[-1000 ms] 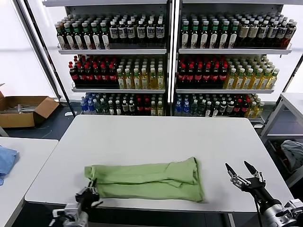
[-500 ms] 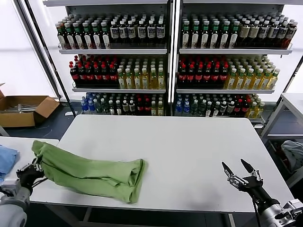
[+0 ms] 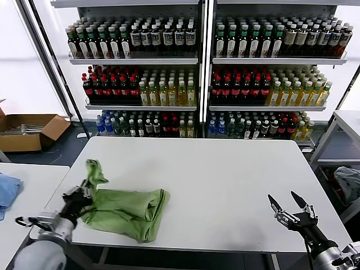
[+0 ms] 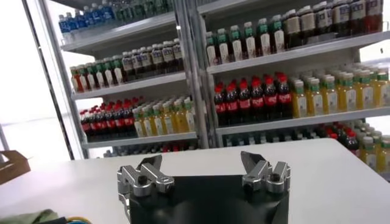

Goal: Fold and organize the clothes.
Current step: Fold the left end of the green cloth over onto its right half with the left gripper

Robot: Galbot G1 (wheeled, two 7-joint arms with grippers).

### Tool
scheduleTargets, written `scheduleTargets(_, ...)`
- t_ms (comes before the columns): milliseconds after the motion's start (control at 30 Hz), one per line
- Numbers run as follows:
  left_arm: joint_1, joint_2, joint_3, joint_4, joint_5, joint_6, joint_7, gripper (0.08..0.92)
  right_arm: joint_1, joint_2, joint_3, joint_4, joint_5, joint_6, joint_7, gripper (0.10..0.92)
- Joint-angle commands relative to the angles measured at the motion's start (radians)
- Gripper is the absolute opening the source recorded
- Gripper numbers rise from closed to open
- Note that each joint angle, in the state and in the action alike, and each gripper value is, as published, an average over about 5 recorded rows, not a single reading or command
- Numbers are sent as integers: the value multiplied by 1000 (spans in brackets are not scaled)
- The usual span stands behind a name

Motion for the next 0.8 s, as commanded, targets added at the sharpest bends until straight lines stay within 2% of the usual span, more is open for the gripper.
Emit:
scheduleTargets(33,-31,-94,328,-10,105,-9,3,94,-3,1,2,-1,0,-1,-1,823)
scheduleTargets(200,-63,-114,413,37,141,11,8,94,3,-3,-2,-8,-1,-4,2,823)
scheduleTargets(433,-39,-103,445,21,150,54,22,117,18,-15,3,-19,3,-5,4,823)
scheduleTargets(633,-26,-90,416,-61,118,79,15,261,33,-11,-11,-19,2,-8,6,823)
scheduleTargets(800,-11,-53,274,-209,-13,109,4,408,38,-8,-15,-15,2,-10,6,823)
